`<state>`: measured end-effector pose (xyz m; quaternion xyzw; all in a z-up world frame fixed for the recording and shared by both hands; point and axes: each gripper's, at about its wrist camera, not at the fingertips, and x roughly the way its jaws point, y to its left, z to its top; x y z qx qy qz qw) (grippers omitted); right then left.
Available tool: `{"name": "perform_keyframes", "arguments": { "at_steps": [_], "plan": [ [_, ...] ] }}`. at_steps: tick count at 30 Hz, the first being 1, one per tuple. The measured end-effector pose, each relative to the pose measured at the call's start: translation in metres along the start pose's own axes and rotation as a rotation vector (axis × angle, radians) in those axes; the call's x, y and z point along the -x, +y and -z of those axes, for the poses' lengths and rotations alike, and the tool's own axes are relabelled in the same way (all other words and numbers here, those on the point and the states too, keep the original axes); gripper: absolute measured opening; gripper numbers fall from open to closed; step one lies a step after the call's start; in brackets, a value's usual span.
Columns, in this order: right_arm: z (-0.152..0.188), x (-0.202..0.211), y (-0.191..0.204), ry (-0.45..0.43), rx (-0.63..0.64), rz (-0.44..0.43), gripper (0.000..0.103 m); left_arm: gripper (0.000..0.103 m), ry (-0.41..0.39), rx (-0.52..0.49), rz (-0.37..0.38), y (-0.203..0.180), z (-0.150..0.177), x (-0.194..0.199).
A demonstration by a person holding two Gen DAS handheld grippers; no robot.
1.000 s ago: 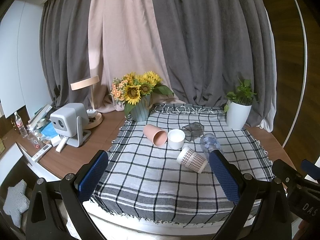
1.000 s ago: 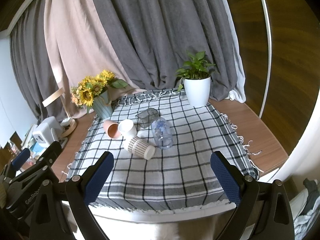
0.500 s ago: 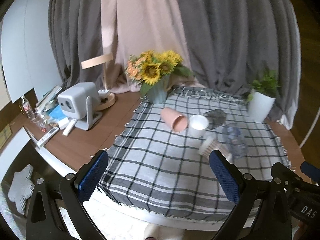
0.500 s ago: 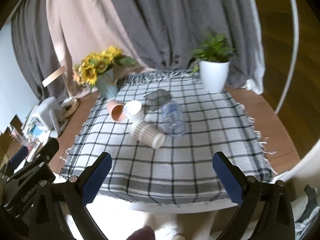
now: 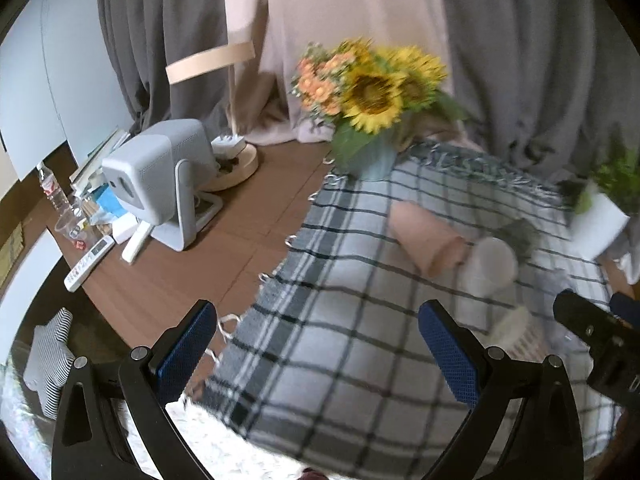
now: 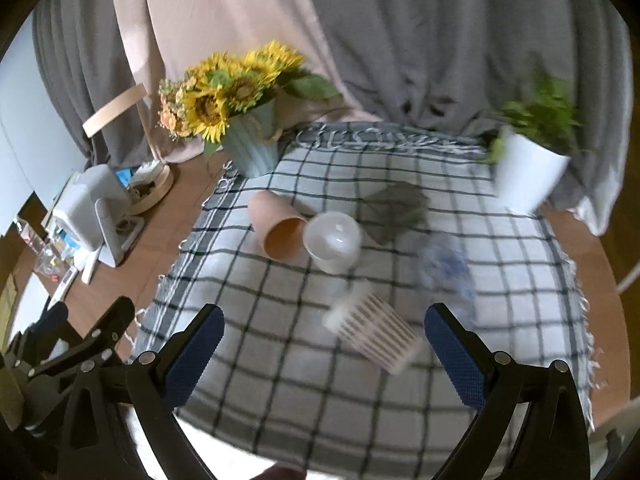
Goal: Flip cup upside down
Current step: 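Move the right gripper down to the pink cup lying on its side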
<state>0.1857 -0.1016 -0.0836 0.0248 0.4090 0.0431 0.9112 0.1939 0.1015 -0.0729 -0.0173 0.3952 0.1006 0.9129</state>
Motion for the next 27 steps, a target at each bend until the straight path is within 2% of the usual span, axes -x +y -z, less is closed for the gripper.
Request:
{"name": "perform_keyframes", "arguments": {
  "at_steps": [6, 13, 20, 27],
  "plan": [
    [-0.048, -0.069, 0.025, 0.113, 0.055, -0.036, 0.101, 0.103, 0.08, 0.026, 0.012, 0.013, -0.034, -0.065],
    [-0.089, -0.149, 0.045, 0.259, 0.12, -0.055, 0.1, 0.103, 0.154, -0.01, -0.006, 0.013, -0.058, -0.13],
    [-0.104, -0.227, 0.056, 0.423, 0.154, -0.064, 0.09, 0.103, 0.229, -0.024, -0.011, 0.012, -0.064, -0.176],
    [-0.102, -0.265, 0.059, 0.53, 0.164, -0.056, 0.088, 0.103, 0.271, -0.049, -0.009, 0.008, -0.067, -0.204]
  ]
}}
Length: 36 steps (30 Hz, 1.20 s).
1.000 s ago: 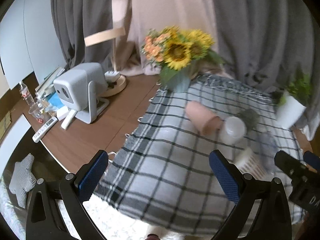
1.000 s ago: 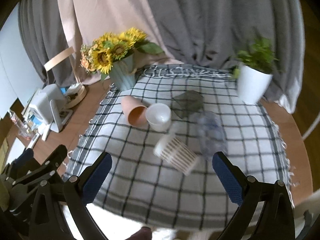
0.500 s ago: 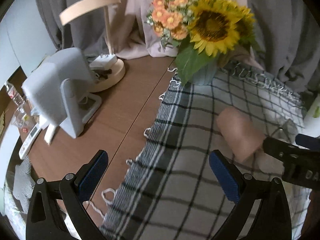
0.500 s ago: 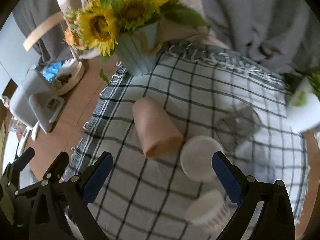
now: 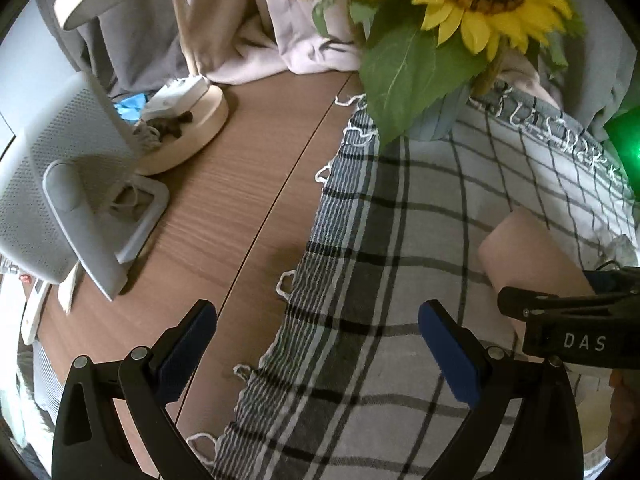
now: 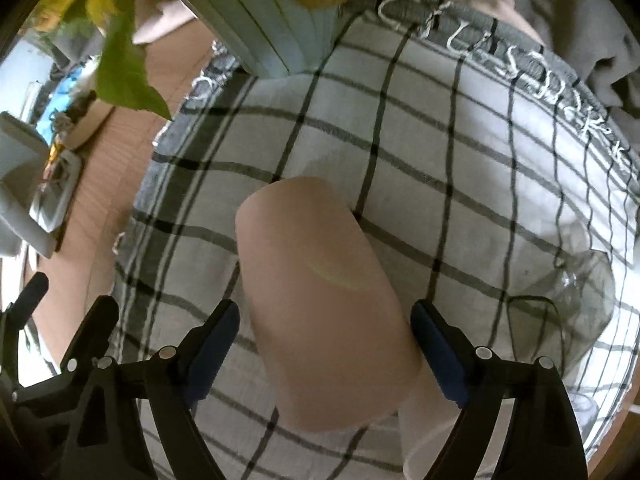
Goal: Flip cup upside down
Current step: 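Move the right gripper down to the pink cup lying on its side, then close the right gripper around the pink cup's body and lift it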
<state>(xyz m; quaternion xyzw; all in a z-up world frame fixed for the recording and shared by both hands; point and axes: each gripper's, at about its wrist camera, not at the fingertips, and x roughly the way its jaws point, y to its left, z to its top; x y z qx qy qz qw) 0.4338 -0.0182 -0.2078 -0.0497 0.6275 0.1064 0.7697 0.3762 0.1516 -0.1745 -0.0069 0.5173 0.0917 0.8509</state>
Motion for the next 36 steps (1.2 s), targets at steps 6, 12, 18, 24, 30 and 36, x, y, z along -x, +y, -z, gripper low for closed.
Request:
{"name": "perform_keyframes", "arguments": {
  "at_steps": [6, 12, 18, 24, 30, 36],
  "plan": [
    [-0.004, -0.015, -0.003, 0.052, -0.023, 0.008, 0.083, 0.103, 0.015, -0.012, 0.0, 0.001, -0.002, -0.008],
    [-0.006, -0.017, 0.002, 0.051, -0.022, 0.026, 0.079, 0.103, 0.013, -0.016, 0.005, 0.005, -0.003, -0.01],
    [0.0, 0.001, 0.004, 0.013, -0.066, 0.006, 0.076, 0.103, -0.012, -0.014, 0.01, 0.015, -0.003, -0.002],
    [0.01, 0.011, 0.008, -0.028, -0.084, 0.011, 0.075, 0.103, -0.028, -0.01, 0.013, 0.022, -0.001, 0.004],
    [0.016, 0.023, 0.015, -0.085, -0.093, 0.03, 0.075, 0.103, -0.037, -0.019, -0.006, 0.027, 0.004, 0.006],
    [0.016, 0.034, 0.022, -0.152, -0.064, 0.075, 0.075, 0.103, -0.055, -0.035, -0.01, 0.028, 0.008, 0.013]
  ]
}}
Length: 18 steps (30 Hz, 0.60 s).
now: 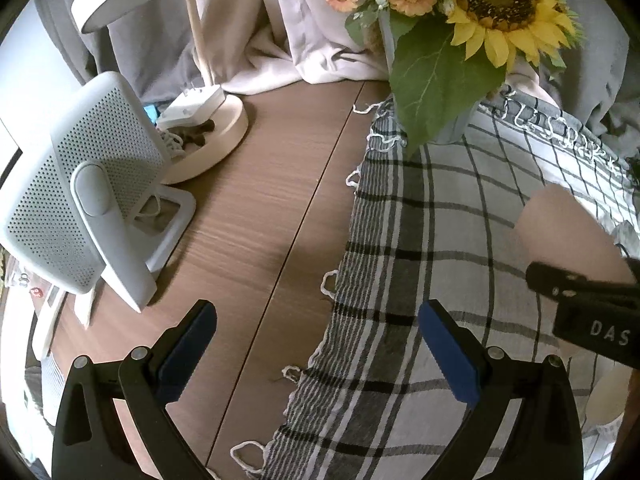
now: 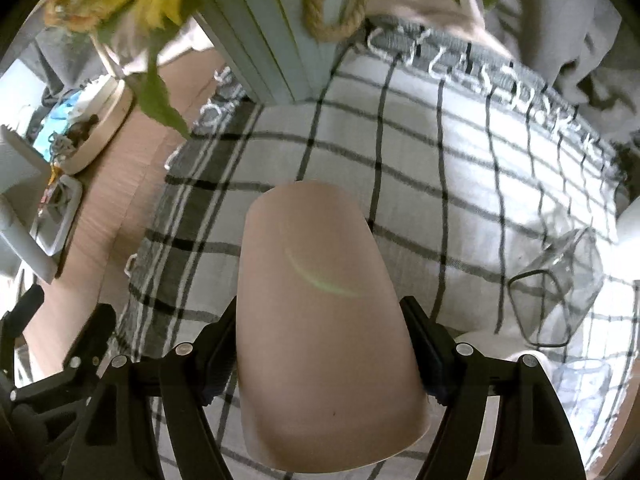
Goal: Flip cup upside down
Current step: 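Close the right gripper around the pink cup's body and lift it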
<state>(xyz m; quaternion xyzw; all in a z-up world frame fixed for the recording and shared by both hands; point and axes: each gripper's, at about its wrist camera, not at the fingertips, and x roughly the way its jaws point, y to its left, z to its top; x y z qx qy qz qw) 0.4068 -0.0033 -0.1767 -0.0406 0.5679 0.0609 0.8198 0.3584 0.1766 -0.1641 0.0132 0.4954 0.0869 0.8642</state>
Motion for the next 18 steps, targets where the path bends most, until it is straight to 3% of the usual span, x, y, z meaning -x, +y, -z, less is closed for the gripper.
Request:
{"name": "perform_keyframes", "arguments": {
  "at_steps": [10, 18],
  "plan": [
    [0.015, 0.052, 0.019, -0.139, -0.045, 0.012, 0.075, 0.103, -0.063, 0.011, 0.036, 0.018, 0.004, 0.034],
    [0.06, 0.076, 0.015, -0.173, -0.171, -0.008, 0.075, 0.103, -0.106, -0.061, 0.071, 0.018, 0.022, 0.064]
  ]
}}
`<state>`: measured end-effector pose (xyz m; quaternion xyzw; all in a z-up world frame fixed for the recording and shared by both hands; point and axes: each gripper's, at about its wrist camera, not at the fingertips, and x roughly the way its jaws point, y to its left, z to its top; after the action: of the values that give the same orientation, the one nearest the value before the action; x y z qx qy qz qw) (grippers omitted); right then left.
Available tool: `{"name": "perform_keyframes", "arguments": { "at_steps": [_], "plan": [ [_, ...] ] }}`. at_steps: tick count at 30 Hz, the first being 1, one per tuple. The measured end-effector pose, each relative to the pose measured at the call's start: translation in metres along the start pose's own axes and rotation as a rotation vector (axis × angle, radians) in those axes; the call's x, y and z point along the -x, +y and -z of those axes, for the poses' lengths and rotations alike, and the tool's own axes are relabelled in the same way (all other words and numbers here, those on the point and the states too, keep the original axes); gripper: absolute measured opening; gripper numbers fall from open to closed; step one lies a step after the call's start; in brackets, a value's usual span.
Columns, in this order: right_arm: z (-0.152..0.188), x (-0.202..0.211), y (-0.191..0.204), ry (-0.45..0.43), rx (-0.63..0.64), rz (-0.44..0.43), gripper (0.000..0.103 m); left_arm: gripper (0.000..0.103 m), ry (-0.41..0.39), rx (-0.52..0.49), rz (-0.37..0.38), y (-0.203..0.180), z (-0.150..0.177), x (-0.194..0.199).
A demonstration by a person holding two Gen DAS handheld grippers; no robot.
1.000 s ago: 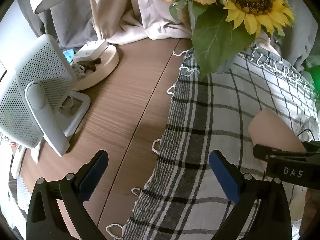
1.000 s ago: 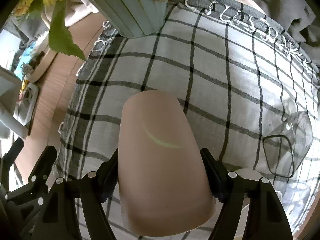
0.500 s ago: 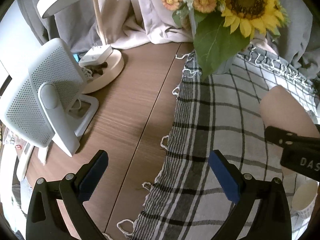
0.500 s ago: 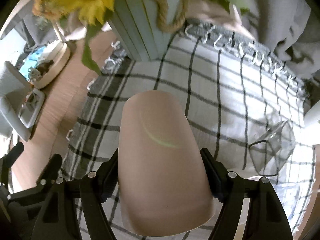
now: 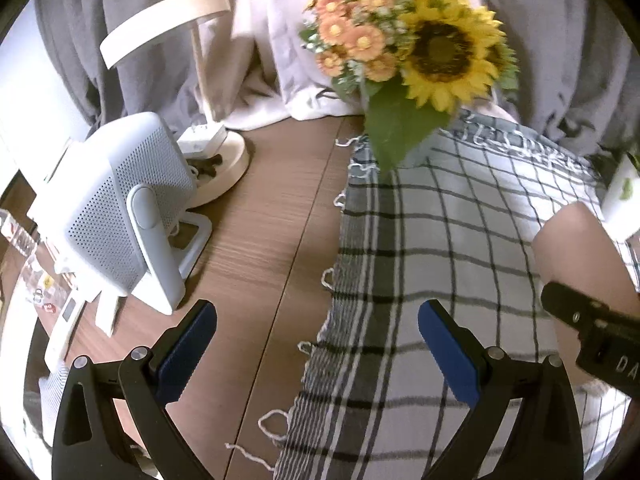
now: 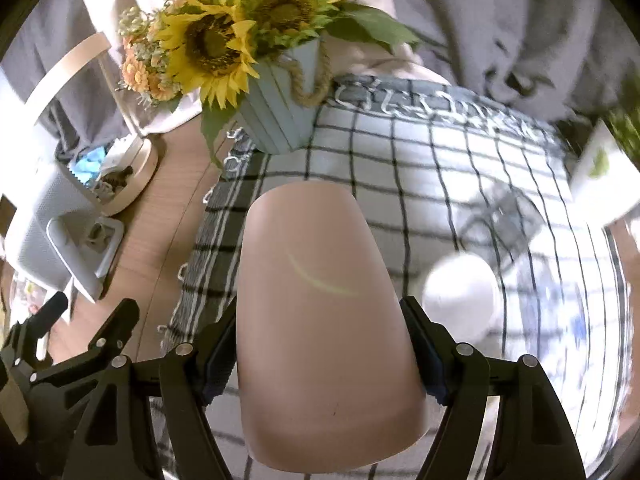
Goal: Flip cup upside down
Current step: 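Close the right gripper around the pink cup's body and lift it, then rotate the held pink cup with the right gripper, rim toward the table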
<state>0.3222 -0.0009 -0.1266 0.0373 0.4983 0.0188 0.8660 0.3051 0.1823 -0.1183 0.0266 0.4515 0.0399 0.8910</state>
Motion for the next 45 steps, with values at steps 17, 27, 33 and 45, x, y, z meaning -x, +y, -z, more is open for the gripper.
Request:
{"name": "perform_keyframes", "arguments": {
  "at_steps": [17, 27, 33, 45],
  "plan": [
    [0.088, -0.019, -0.022, 0.081, -0.2, -0.031, 0.07, 0.103, 0.094, -0.132, 0.02, -0.016, 0.056, 0.003],
    [0.1, -0.014, -0.023, 0.094, -0.174, -0.05, 0.069, 0.103, 0.09, -0.131, 0.017, -0.021, 0.058, 0.011],
    [0.115, -0.008, -0.023, 0.124, -0.186, -0.06, 0.069, 0.103, 0.093, -0.151, 0.024, -0.028, 0.063, 0.014],
    [0.14, -0.004, -0.019, 0.165, -0.174, -0.072, 0.068, 0.103, 0.106, -0.165, 0.026, -0.033, 0.069, 0.012]
  ]
}}
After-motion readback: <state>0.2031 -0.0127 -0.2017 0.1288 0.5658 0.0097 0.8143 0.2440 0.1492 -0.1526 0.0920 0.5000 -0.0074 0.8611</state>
